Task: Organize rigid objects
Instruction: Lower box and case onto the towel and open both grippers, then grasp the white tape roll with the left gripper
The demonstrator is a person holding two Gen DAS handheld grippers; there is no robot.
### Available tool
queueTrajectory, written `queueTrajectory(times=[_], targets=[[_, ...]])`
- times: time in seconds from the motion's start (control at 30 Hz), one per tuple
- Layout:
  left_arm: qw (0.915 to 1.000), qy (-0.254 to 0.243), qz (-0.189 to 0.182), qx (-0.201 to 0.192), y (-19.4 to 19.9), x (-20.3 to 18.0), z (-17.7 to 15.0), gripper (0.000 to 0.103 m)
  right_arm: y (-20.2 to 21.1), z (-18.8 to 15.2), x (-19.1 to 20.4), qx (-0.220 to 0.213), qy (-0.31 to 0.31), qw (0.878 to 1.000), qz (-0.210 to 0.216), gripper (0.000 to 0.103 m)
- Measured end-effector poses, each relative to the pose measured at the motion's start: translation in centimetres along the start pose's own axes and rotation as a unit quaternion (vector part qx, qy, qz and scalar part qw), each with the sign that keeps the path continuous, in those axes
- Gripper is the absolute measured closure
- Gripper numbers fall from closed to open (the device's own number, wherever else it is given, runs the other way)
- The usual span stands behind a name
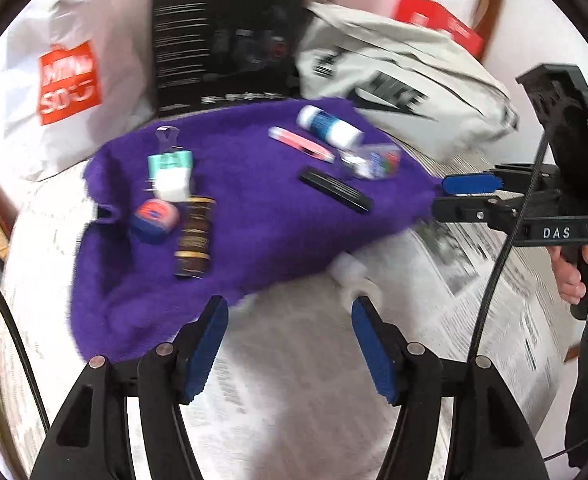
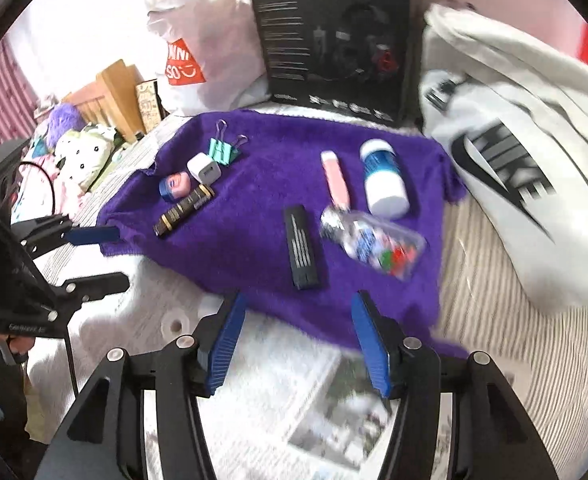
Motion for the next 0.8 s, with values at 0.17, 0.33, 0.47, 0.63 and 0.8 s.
queueTrajectory(times=[0.17, 0.33, 0.47, 0.63, 0.8], targets=[[0.9991, -0.035, 0.021, 0.012, -1.8, -2.0, -1.0, 0.041, 1.1, -3.8, -1.4, 0.005, -0.044, 0.999, -0.002, 0.048], [0.9986, -0.051, 0.002, 0.013, -2.7, -3.4, -1.0, 0.041, 2.8, -6.4, -2.3, -0.007, -0.082, 0.996, 0.017, 0.048], [0.9971, -0.072, 0.019, 0.015, -4.0, -4.1, -0.7, 0.041, 3.0, -7.8, -2.4, -0.011, -0.097, 0.995, 0.020, 0.048], [0.9968, -0.077, 0.009, 0.020, -5.0, -4.5, -0.6, 0.052, 2.3, -9.4, -2.6, -0.002, -0.111, 0.994, 0.024, 0.048], [0.9975, -0.069, 0.001, 0.015, -5.4, -4.3, -0.1, 0.065, 1.6, -10.2, -2.6, 0.007, -0.115, 0.993, 0.027, 0.048]])
Point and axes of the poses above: each gripper's, at about its wrist camera, not at the fingertips, and y roughly against the way its jaws point, x to its left, z to its top, the point moved 3 cm from there along -y, roughly the way its jaws point, and after that the axes turned 1 degree about y, right-handed, at the moved point
